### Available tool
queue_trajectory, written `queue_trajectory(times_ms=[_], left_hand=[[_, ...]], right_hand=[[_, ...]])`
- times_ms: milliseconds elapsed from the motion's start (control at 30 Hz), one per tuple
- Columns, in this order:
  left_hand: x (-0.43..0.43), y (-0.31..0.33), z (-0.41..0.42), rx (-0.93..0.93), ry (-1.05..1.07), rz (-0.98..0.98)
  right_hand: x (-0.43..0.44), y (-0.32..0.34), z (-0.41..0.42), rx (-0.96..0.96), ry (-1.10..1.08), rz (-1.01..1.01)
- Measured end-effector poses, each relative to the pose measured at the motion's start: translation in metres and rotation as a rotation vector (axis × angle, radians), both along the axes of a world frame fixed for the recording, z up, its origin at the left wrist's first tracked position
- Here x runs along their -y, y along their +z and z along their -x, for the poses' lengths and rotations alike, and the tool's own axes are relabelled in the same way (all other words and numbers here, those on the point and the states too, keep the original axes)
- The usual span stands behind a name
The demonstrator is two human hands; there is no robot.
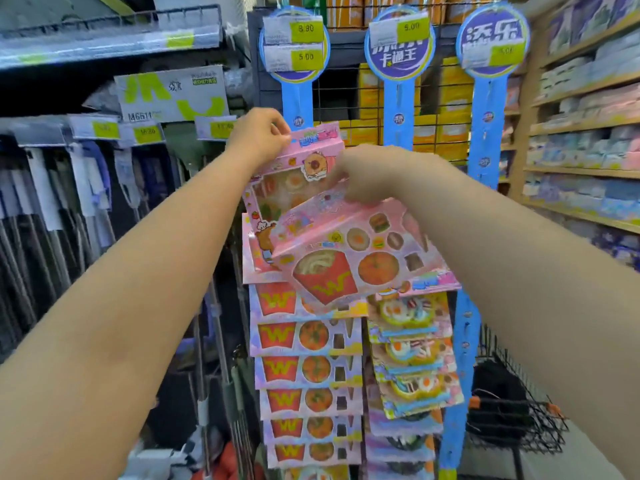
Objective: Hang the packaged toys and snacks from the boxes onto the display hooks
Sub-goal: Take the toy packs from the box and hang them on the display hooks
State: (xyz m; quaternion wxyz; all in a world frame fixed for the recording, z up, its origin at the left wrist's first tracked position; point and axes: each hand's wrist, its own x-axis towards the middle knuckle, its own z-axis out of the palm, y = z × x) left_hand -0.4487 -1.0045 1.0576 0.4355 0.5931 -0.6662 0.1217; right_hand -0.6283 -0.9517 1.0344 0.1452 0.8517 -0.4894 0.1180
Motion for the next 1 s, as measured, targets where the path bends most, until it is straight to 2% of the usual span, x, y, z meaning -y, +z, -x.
queue_trajectory(times_ms=[167,333,567,800,867,933,1000], left_hand=[[0.039,0.007,-0.004,0.089,-0.048,-0.004],[0.067,0.011,0.001,0.130,-0.090,0.023],[0.071,0.022,-0.005,0.105,-0.109,0.001],[0.066,0.009,-0.004,0.196,-0.089,0.045],[0.061,0.005,-0.003,0.281,-0.053,0.059],[0.057,0.005,-0.004,0.458,0.097,0.120],[0.053,0.009,-0.007,0.552,0.173,0.090]], right_hand=[[0.037,0.005,-0.018,0.041,-0.019,-0.020],[0.057,0.012,-0.020,0.051,-0.045,-0.147],[0.072,0.007,-0.019,0.092,-0.005,-0.166],[0.071,0.014,-0.020,0.085,0.030,-0.167],[0.070,0.015,-0.018,0.108,0.043,-0.182],[0.069,0.015,-0.015,0.130,0.055,-0.185],[0.071,0.015,-0.011,0.169,0.070,-0.186]])
